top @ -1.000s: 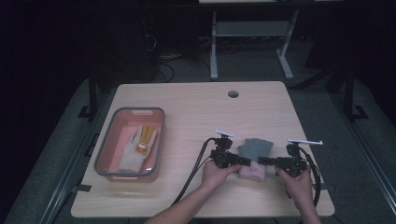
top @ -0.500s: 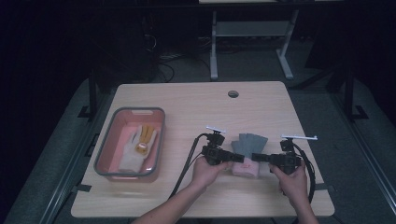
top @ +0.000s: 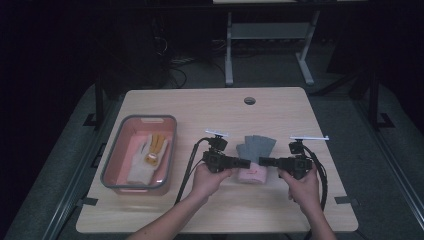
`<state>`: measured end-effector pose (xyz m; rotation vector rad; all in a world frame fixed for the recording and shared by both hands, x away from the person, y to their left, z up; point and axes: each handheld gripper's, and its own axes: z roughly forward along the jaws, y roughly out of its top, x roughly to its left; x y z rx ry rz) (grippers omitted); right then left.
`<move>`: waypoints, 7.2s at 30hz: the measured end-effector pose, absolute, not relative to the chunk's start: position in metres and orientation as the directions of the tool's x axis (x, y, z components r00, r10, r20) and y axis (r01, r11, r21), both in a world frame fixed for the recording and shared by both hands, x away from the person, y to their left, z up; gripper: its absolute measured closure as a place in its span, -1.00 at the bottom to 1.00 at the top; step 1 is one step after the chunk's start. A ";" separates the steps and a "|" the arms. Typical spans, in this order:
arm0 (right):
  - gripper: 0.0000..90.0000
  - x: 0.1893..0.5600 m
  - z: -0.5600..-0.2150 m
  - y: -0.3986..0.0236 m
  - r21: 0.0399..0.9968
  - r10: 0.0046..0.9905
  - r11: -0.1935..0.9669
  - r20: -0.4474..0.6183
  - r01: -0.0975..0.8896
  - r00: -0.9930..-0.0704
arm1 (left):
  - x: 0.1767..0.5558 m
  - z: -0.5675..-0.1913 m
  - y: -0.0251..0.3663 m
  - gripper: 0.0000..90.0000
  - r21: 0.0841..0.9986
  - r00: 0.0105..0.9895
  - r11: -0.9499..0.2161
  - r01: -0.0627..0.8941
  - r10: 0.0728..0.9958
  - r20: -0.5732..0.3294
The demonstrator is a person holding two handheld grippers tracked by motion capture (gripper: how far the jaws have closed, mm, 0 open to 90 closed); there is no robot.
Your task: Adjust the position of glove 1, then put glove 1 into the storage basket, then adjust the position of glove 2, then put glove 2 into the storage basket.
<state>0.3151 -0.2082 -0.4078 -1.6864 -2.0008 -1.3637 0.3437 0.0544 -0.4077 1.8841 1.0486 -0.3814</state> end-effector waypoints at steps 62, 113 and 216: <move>0.70 0.360 -0.372 -0.120 0.524 0.635 0.068 0.634 0.849 -0.442 | 0.352 -0.378 0.145 0.50 0.607 0.556 -0.114 0.787 0.557 -0.617; 0.69 0.390 -0.356 -0.035 0.545 0.542 0.135 0.658 0.827 -0.522 | 0.351 -0.354 0.235 0.53 0.634 0.524 -0.045 0.772 0.609 -0.595; 0.45 0.398 -0.366 0.008 0.486 0.548 0.192 0.668 0.853 -0.504 | 0.338 -0.359 0.341 0.05 0.627 0.362 -0.118 0.770 0.889 -0.278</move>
